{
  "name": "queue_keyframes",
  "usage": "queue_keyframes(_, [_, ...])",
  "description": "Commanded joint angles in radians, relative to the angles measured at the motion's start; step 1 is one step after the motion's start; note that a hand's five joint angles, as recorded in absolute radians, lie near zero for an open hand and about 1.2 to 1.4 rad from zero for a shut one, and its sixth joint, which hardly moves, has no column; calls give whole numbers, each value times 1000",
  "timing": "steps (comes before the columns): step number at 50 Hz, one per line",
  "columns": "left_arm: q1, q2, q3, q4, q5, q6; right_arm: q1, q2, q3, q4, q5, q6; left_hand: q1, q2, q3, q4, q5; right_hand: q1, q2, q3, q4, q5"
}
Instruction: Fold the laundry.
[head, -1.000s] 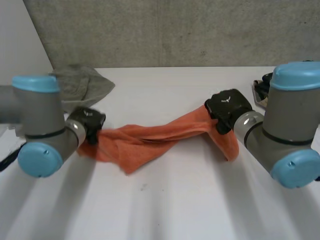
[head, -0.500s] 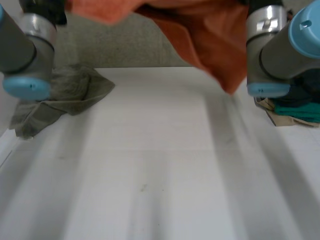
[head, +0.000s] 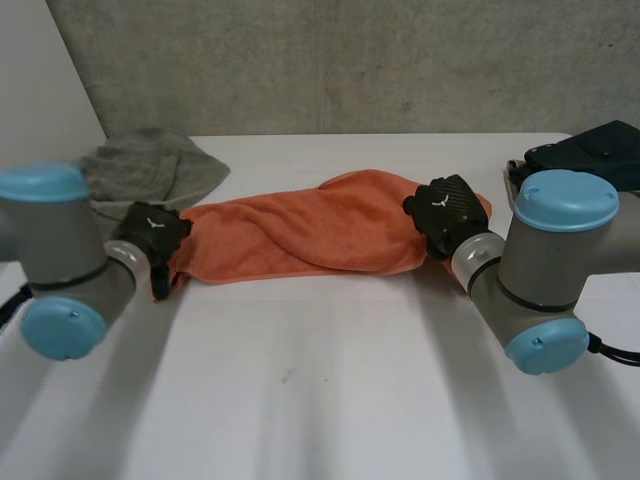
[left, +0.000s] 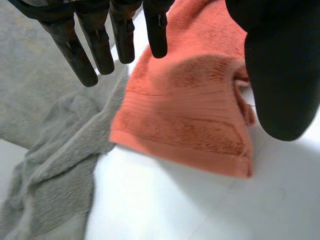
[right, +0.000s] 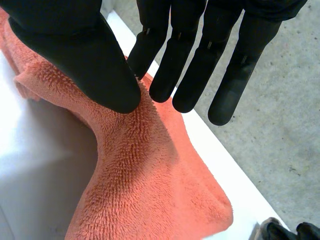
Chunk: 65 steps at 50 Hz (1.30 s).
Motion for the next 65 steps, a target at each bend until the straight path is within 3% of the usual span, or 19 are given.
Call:
queue_keyframes(1, [63,98,12,-54,73,-25,5,-41,9,4,20,-19,108,109,104,115,122,261,215,207,198,201])
queue_keyframes(9, [84,47,12,-169,171,-35,-1,-57,24,4,23,8,264,265,260,271,278,261,215,207,198,201])
queue_keyframes(15, [89,-16,60,-134,211,-81,2,-51,33,4,23,13,313,314,309,320,328,261,215,207,198,201])
queue_keyframes(26, [97,-131,181,-126,168,-94,-11,-52,50,5,27,16,437,438,433,444,451,261,215,207,198,201])
queue_keyframes(31, [101,-160,203,-125,187,-86,-15,-51,50,4,26,13,543,543,538,550,557,261,215,207,198,201])
queue_keyframes(49, [66,-217,296,-221,199,-94,-15,-46,51,4,29,4,246,247,242,253,261,261,215,207,198,201])
queue_keyframes(65, [55,-203,310,-241,205,-112,-20,-37,45,3,29,-6,387,388,383,394,401,261,215,207,198,201])
